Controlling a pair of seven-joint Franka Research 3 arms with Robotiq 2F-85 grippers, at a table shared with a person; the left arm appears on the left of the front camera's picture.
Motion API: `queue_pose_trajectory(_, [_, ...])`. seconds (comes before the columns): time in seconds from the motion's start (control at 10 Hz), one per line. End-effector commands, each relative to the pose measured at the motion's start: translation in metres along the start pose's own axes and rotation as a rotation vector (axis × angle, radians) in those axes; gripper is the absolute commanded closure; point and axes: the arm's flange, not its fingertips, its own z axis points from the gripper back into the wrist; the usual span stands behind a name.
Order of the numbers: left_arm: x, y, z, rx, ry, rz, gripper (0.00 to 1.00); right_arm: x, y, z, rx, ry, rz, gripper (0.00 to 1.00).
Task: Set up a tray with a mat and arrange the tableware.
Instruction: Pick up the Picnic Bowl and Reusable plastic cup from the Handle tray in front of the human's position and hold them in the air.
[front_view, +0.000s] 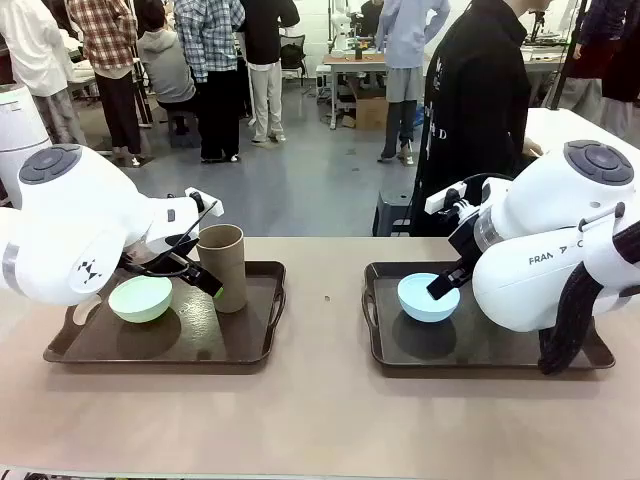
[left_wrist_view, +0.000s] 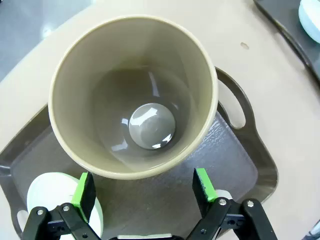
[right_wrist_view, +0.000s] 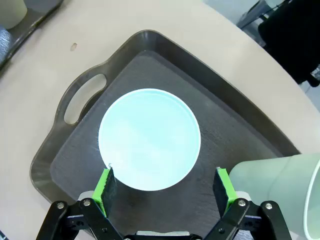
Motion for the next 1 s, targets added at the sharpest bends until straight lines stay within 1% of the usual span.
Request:
queue_pose_trajectory(0.0, [0.0,-0.0001,0.0,0.0,0.0,0.0,0.0,0.0,0.0,0.0,0.0,0.0,0.0,0.0])
queue_pose_trajectory(0.9, [0.0,-0.0001,0.0,0.0,0.0,0.0,0.0,0.0,0.0,0.0,0.0,0.0,0.0,0.0])
